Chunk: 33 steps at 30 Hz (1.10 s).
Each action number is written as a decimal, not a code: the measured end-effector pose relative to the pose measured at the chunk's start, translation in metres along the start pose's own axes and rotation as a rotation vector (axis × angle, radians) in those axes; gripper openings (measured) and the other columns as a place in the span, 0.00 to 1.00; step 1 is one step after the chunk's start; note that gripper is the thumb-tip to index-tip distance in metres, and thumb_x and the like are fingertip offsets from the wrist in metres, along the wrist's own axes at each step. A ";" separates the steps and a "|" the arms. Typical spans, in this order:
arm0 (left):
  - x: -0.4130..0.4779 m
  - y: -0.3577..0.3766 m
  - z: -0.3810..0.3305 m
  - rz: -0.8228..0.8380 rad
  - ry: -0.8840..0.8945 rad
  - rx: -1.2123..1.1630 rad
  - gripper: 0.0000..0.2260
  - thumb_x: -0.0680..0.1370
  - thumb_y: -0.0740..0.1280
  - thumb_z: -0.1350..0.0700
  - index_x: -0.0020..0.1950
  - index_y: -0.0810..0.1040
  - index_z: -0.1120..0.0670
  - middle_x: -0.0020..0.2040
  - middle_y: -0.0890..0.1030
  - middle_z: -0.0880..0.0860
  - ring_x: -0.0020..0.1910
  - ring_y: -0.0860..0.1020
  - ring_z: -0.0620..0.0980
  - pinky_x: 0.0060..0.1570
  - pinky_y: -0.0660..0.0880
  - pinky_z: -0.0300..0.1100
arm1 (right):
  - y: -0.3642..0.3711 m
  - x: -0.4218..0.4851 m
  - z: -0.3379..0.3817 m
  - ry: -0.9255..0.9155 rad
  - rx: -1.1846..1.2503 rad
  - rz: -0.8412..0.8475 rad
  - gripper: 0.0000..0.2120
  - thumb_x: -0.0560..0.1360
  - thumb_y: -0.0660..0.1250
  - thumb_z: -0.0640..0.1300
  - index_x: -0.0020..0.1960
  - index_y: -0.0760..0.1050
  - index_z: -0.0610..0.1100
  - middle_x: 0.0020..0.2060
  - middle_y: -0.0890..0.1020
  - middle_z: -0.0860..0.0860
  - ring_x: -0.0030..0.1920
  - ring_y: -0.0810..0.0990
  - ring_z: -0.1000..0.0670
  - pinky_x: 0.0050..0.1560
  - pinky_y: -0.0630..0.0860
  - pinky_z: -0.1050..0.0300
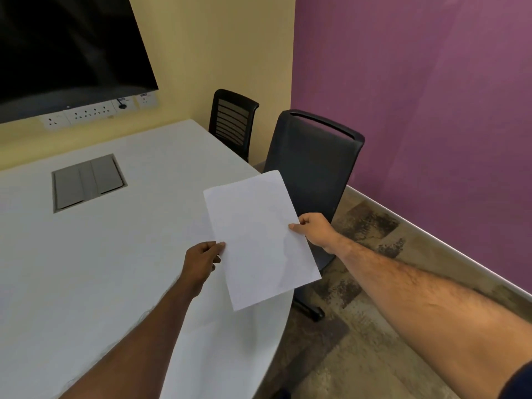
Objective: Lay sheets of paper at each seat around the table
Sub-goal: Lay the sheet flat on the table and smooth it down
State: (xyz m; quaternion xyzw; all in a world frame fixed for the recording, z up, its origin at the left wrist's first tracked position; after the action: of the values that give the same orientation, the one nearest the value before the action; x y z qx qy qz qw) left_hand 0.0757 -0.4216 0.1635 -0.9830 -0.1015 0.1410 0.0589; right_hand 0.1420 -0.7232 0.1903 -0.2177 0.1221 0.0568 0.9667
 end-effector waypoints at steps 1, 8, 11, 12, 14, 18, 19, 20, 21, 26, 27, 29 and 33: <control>0.013 0.005 -0.004 -0.004 0.000 -0.008 0.07 0.76 0.71 0.53 0.43 0.83 0.57 0.41 0.82 0.54 0.40 0.77 0.51 0.41 0.71 0.45 | -0.007 0.011 0.003 -0.006 -0.010 -0.006 0.07 0.77 0.68 0.46 0.42 0.76 0.44 0.46 0.81 0.49 0.47 0.81 0.50 0.43 0.76 0.59; 0.090 0.051 -0.041 -0.031 0.016 -0.079 0.07 0.76 0.71 0.54 0.42 0.82 0.57 0.39 0.80 0.53 0.39 0.76 0.51 0.41 0.71 0.45 | -0.059 0.089 0.027 -0.040 -0.043 -0.020 0.09 0.76 0.70 0.46 0.44 0.78 0.40 0.45 0.82 0.48 0.46 0.82 0.50 0.51 0.80 0.52; 0.113 0.070 -0.051 -0.017 0.021 -0.065 0.08 0.76 0.71 0.54 0.44 0.82 0.59 0.40 0.81 0.54 0.40 0.77 0.51 0.41 0.72 0.45 | -0.081 0.121 0.028 -0.031 -0.035 -0.029 0.11 0.76 0.71 0.47 0.46 0.79 0.38 0.46 0.83 0.47 0.47 0.83 0.48 0.54 0.81 0.49; 0.119 0.076 -0.055 -0.021 0.023 -0.066 0.09 0.76 0.71 0.54 0.44 0.82 0.60 0.40 0.81 0.54 0.40 0.77 0.51 0.41 0.72 0.45 | -0.086 0.131 0.026 -0.025 -0.026 -0.026 0.11 0.75 0.71 0.47 0.47 0.79 0.38 0.47 0.83 0.47 0.48 0.83 0.48 0.55 0.81 0.47; 0.129 0.085 -0.062 -0.036 0.031 -0.068 0.10 0.76 0.71 0.54 0.44 0.82 0.61 0.39 0.80 0.54 0.39 0.76 0.50 0.41 0.71 0.45 | -0.095 0.148 0.026 -0.023 -0.027 -0.002 0.11 0.75 0.71 0.47 0.48 0.79 0.38 0.48 0.83 0.47 0.50 0.83 0.48 0.57 0.80 0.46; 0.149 0.108 -0.078 -0.081 0.045 -0.067 0.10 0.76 0.71 0.54 0.44 0.81 0.61 0.37 0.78 0.53 0.38 0.75 0.50 0.41 0.71 0.45 | -0.118 0.183 0.038 -0.083 -0.051 0.042 0.11 0.76 0.70 0.48 0.49 0.79 0.39 0.49 0.82 0.48 0.50 0.82 0.50 0.56 0.80 0.49; 0.156 0.116 -0.083 -0.094 0.047 -0.069 0.10 0.76 0.71 0.54 0.44 0.82 0.61 0.37 0.78 0.53 0.38 0.75 0.50 0.41 0.71 0.45 | -0.127 0.195 0.041 -0.101 -0.050 0.057 0.12 0.76 0.70 0.48 0.49 0.79 0.39 0.50 0.82 0.48 0.50 0.82 0.50 0.56 0.80 0.50; 0.162 0.124 -0.089 -0.114 0.050 -0.073 0.09 0.76 0.71 0.54 0.44 0.82 0.61 0.38 0.79 0.54 0.39 0.75 0.50 0.41 0.71 0.45 | -0.136 0.207 0.044 -0.121 -0.052 0.074 0.11 0.76 0.70 0.48 0.49 0.79 0.39 0.50 0.82 0.48 0.50 0.82 0.50 0.55 0.80 0.50; 0.168 0.133 -0.096 -0.136 0.057 -0.080 0.09 0.76 0.71 0.54 0.44 0.82 0.60 0.38 0.79 0.54 0.39 0.75 0.51 0.41 0.71 0.45 | -0.145 0.220 0.048 -0.139 -0.056 0.088 0.11 0.76 0.70 0.48 0.49 0.78 0.40 0.49 0.82 0.48 0.49 0.82 0.49 0.55 0.80 0.50; 0.185 0.180 -0.137 -0.251 0.089 -0.138 0.07 0.76 0.70 0.55 0.42 0.81 0.57 0.35 0.77 0.52 0.36 0.74 0.50 0.39 0.70 0.44 | -0.195 0.272 0.078 -0.239 -0.028 0.171 0.10 0.76 0.70 0.47 0.49 0.79 0.39 0.48 0.83 0.47 0.47 0.83 0.48 0.45 0.79 0.56; 0.186 0.189 -0.146 -0.272 0.098 -0.142 0.07 0.76 0.70 0.55 0.41 0.81 0.57 0.34 0.76 0.51 0.35 0.73 0.49 0.39 0.70 0.43 | -0.205 0.282 0.084 -0.251 -0.034 0.189 0.11 0.76 0.70 0.47 0.49 0.79 0.39 0.47 0.83 0.48 0.46 0.83 0.49 0.43 0.78 0.58; 0.188 0.205 -0.162 -0.317 0.108 -0.156 0.06 0.76 0.70 0.55 0.41 0.81 0.56 0.33 0.77 0.50 0.35 0.73 0.48 0.39 0.71 0.43 | -0.223 0.301 0.094 -0.269 -0.052 0.230 0.10 0.76 0.70 0.47 0.49 0.79 0.39 0.46 0.83 0.48 0.45 0.83 0.50 0.42 0.77 0.58; 0.194 0.230 -0.185 -0.386 0.109 -0.172 0.06 0.76 0.71 0.55 0.42 0.81 0.57 0.36 0.77 0.51 0.37 0.74 0.49 0.40 0.71 0.44 | -0.244 0.336 0.111 -0.300 -0.049 0.294 0.09 0.76 0.71 0.48 0.45 0.79 0.43 0.47 0.84 0.48 0.47 0.84 0.47 0.47 0.79 0.53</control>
State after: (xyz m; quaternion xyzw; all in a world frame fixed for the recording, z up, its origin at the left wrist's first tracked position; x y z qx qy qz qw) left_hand 0.3539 -0.6189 0.2552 -0.9530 -0.2960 0.0645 0.0062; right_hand 0.5292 -0.8756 0.2990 -0.2099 0.0056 0.2319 0.9498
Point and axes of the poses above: each hand's wrist, its own x-axis towards the middle knuckle, its own y-axis out of the palm, z = x × y, the point moved 10 cm from there along x, towards the middle knuckle
